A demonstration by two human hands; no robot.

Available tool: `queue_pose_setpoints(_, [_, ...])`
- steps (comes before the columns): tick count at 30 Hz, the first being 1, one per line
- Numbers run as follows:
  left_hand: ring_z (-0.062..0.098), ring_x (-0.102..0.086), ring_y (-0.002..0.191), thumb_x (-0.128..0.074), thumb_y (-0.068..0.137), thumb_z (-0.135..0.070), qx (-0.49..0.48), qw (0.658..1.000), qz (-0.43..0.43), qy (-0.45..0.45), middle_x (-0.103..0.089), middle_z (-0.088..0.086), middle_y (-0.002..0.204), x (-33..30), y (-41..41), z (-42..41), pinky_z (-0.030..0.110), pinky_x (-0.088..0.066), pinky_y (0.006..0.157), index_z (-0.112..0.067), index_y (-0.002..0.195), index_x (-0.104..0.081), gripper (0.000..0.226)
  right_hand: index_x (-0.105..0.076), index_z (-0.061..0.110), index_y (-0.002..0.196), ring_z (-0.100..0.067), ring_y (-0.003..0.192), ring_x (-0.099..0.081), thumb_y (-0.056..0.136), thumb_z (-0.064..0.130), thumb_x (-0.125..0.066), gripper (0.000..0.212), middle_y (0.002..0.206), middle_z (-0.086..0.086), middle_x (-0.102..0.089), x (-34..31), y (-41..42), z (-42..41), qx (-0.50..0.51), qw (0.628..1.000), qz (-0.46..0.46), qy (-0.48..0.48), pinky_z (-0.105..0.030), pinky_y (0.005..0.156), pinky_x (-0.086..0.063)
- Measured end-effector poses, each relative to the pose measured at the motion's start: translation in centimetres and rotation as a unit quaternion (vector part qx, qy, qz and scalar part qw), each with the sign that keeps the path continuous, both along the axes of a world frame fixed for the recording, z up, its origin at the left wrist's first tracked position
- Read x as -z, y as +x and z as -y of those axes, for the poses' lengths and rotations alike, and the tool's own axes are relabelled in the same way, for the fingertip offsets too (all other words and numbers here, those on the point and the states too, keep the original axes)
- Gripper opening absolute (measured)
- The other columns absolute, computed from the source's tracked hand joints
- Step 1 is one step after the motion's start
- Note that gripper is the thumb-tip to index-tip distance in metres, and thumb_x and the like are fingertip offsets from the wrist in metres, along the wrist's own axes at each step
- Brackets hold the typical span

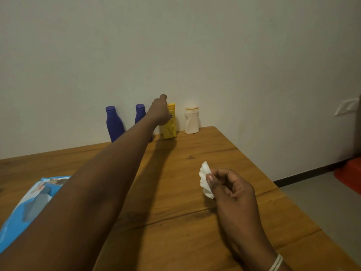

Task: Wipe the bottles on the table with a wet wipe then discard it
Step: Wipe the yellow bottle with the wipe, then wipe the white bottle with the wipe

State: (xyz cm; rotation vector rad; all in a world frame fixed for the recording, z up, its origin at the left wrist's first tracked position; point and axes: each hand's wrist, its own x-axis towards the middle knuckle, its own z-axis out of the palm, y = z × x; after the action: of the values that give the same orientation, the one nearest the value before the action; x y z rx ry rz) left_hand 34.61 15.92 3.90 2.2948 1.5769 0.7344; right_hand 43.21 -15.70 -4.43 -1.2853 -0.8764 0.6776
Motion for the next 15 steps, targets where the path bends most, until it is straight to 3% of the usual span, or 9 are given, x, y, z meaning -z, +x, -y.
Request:
queue_pose_setpoints(5, [0.032,-0.050,0.127,-0.073,0.082,0.005,0.008,0.996,-0.006,0.084,-0.043,0.017,0.145,-1.0,0.8,0.7,0.034,-0.050,0.094,-0.008,0.151,-0.035,0.080,-0.069,0.038,0.094,0.011,0.086,-0.066,0.091,0.030,-0.065,0.009,0.091,0.033,-0.070,-0.5,0.0,0.1,0.022,1.000,0.017,0.015,-0.014,0.062,-0.056])
queue_pose_setpoints(8, [0.029,-0.046,0.130,-0.068,0.082,0.005,0.045,0.986,0.009,0.160,-0.048,0.013,0.141,-0.6,2.9,0.9,0.029,-0.043,0.095,-0.007,0.144,-0.044,0.068,-0.066,0.040,0.091,0.016,0.089,-0.061,0.090,0.033,-0.065,0.008,0.090,0.033,-0.068,-0.5,-0.1,0.1,0.043,0.998,0.041,0.021,-0.008,0.056,-0.052])
queue_pose_setpoints(11, [0.029,-0.048,0.127,-0.069,0.086,-0.005,0.079,0.984,-0.062,0.144,-0.051,0.013,0.137,0.4,6.1,0.9,0.031,-0.044,0.096,-0.005,0.141,-0.047,0.058,-0.064,0.042,0.089,0.017,0.092,-0.058,0.088,0.032,-0.065,0.010,0.092,0.030,-0.065,-0.5,-0.3,-0.1,0.082,0.992,0.085,0.045,-0.006,0.056,-0.051])
queue_pose_setpoints(13, [0.031,-0.052,0.120,-0.068,0.089,-0.016,0.072,0.978,-0.133,0.147,-0.055,0.015,0.129,1.0,7.8,0.4,0.035,-0.045,0.096,-0.004,0.131,-0.054,0.046,-0.064,0.041,0.089,0.007,0.088,-0.064,0.086,0.034,-0.063,0.007,0.098,0.028,-0.063,-0.6,-0.3,-0.1,0.113,0.978,0.160,0.077,-0.008,0.057,-0.052])
queue_pose_setpoints(15, [0.030,-0.054,0.113,-0.067,0.091,-0.024,0.050,0.966,-0.189,0.168,-0.057,0.015,0.123,1.5,8.8,-0.1,0.035,-0.044,0.094,-0.006,0.122,-0.060,0.037,-0.070,0.025,0.094,0.000,0.081,-0.065,0.086,0.026,-0.063,0.010,0.099,0.012,-0.067,-0.6,-0.2,-0.2,0.149,0.936,0.288,0.136,-0.011,0.062,-0.055])
